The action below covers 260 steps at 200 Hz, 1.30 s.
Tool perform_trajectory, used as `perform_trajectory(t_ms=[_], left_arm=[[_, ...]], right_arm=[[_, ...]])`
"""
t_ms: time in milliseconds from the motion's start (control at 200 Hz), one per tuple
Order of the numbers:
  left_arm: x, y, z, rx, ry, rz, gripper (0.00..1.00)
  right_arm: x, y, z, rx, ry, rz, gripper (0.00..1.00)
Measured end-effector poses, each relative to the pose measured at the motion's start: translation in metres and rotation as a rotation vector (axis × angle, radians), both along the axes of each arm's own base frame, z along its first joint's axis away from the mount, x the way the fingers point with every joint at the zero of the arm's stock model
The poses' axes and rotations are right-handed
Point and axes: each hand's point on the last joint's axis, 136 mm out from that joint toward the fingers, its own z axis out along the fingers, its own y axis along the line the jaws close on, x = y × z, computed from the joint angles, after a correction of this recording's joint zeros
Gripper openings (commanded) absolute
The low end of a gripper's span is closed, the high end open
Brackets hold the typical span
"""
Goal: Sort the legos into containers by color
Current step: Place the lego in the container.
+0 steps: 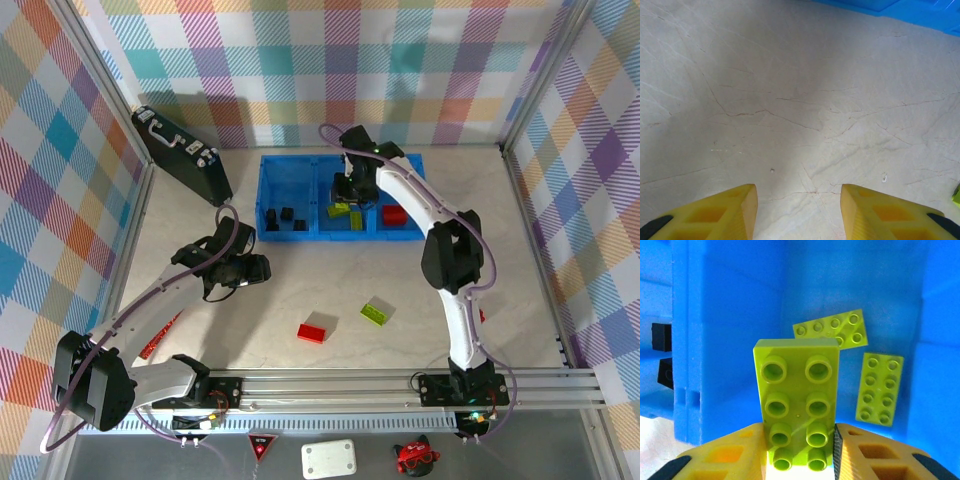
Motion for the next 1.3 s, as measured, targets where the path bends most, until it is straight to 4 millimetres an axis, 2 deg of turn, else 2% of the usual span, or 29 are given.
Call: perform_trajectory(t_ms=[245, 380, 565, 915, 1045, 1300], left_arm=[[0.001, -0.001, 0.003, -0.002, -0.005, 0.0, 0.48], [0.0, 0.001, 0.002, 0.006, 0.002, 0.003, 0.48], [-0.002, 0.003, 0.002, 0.012, 0.009, 0.004, 0.48], [-0.003, 0.0, 0.002, 0.003, 0.011, 0.005, 0.48], [-0.006, -0.004, 0.002, -0.002, 0.014, -0.002, 0.49], [-0.021, -0.032, -0.005, -0.003, 0.045, -0.072, 0.54]], right_arm=[[-0.002, 0.015, -0.042, 0.017, 0.095, 0.029, 0.39], [-0.004, 0.018, -0.052, 0.026, 0.125, 0.034, 0.42], [-0.003, 0.023, -0.048, 0.053, 0.12, 0.04, 0.48], [-0.003, 0.024, -0.047, 0.064, 0.117, 0.042, 0.48], [-0.012, 0.019, -0.044, 0.06, 0.126, 0.039, 0.48], [-0.036, 0.003, -0.01, 0.065, 0.087, 0.035, 0.48]])
